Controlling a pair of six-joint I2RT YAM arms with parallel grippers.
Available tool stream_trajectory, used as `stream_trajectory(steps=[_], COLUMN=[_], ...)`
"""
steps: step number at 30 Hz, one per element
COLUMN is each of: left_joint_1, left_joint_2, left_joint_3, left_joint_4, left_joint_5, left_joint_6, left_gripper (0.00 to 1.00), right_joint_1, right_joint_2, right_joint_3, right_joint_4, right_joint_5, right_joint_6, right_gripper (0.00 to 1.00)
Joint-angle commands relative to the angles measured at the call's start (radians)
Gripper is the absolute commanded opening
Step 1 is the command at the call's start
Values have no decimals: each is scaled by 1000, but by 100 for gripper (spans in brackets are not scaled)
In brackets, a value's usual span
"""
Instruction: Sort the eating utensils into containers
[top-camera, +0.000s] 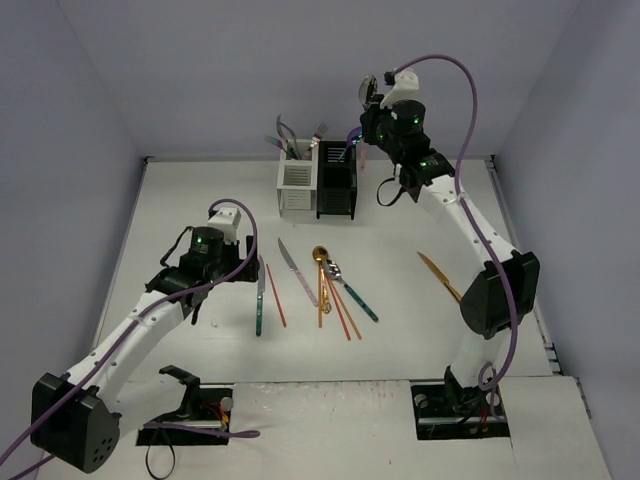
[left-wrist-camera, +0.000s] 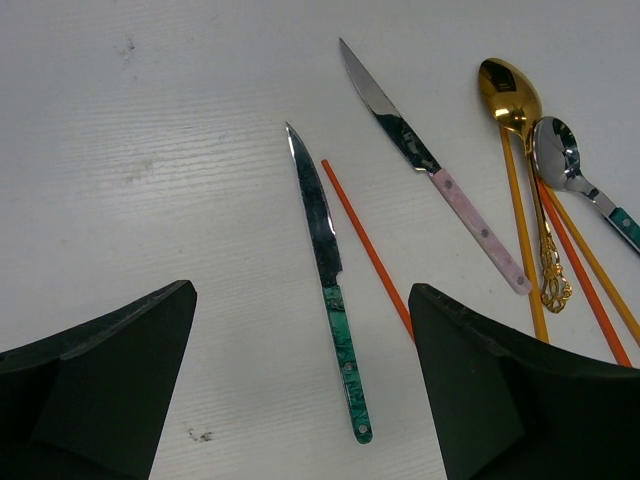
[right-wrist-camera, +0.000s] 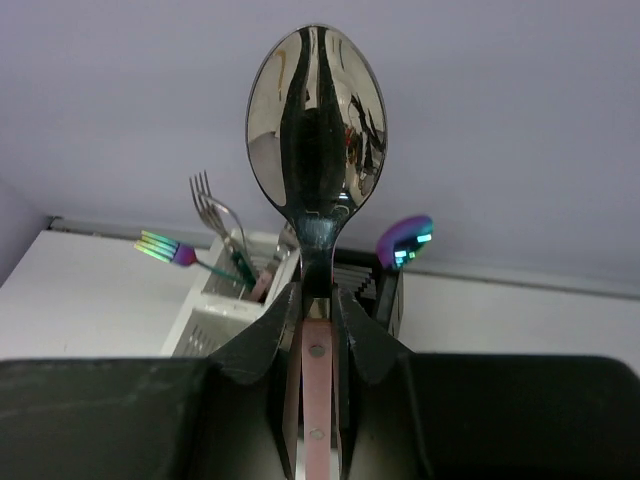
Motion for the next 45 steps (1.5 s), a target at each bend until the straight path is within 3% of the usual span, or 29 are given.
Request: stream_trajectory(steps=[1,11,26,33,45], left_joint_1=[8,4,5,4,4], left_joint_2=[-22,-37,-127,-167,-216], left_joint_3=[-1,-23,-38,-53,-80], left_joint_4=[64,53,1,-10,7], left_joint_5=[-36,-23,-24,-32,-42], left_joint_6=[7,-22,-40,-37,-32], left_gripper=[86,86,86,86,86], right_joint_1=[5,5,5,12,24], right_joint_2=[95,324,535,567,455], right_joint_3=[51,218,244,203,28], right_joint_4=[348,566,745,788,795], right_joint_5=[-16,17,95,86,63], right_joint_6=[-58,-86,-64,-58,-72], right_gripper=[0,0,0,1,15])
